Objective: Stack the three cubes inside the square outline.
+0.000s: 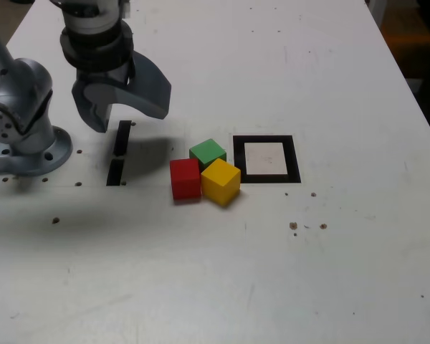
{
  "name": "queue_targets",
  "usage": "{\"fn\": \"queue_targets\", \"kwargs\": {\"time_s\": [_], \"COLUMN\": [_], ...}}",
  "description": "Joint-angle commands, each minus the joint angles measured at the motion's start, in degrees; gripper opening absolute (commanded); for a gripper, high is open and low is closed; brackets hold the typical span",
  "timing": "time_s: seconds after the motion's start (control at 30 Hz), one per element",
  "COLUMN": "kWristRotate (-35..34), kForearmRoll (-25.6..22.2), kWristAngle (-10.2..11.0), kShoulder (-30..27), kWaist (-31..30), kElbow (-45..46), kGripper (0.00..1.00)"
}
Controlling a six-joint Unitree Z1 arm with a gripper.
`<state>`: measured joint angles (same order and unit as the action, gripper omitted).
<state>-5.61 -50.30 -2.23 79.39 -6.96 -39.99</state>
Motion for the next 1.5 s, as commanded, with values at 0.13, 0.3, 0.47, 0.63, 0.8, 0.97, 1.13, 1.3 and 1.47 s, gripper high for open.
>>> {"fn": "queue_targets", "kwargs": {"time_s": [0.13,0.3,0.47,0.63,0.8,0.97,1.13,1.3,1.47], "kWristRotate": [-6.6,-33.5,-45.3,-56.9,-68.0,-69.9,-69.9,-70.0,-70.0], "kForearmRoll": [-5.4,-22.9,-26.9,-27.7,-21.9,-12.8,-5.3,-4.6,-3.0], "kWristAngle": [-3.3,-1.2,-7.2,-16.3,-23.1,-27.3,-27.7,-28.0,-31.5], "kShoulder": [-1.3,-0.6,-0.3,0.3,4.4,9.1,12.9,11.8,10.4], "kWaist": [-0.2,-4.5,-6.0,-7.0,-8.6,-8.6,-7.8,-6.4,-4.5], "kElbow": [-4.4,-18.5,-21.2,-21.6,-19.1,-16.7,-15.7,-15.5,-13.0], "kGripper": [1.00,1.00,1.00,1.00,1.00,1.00,1.00,1.00,0.99]}}
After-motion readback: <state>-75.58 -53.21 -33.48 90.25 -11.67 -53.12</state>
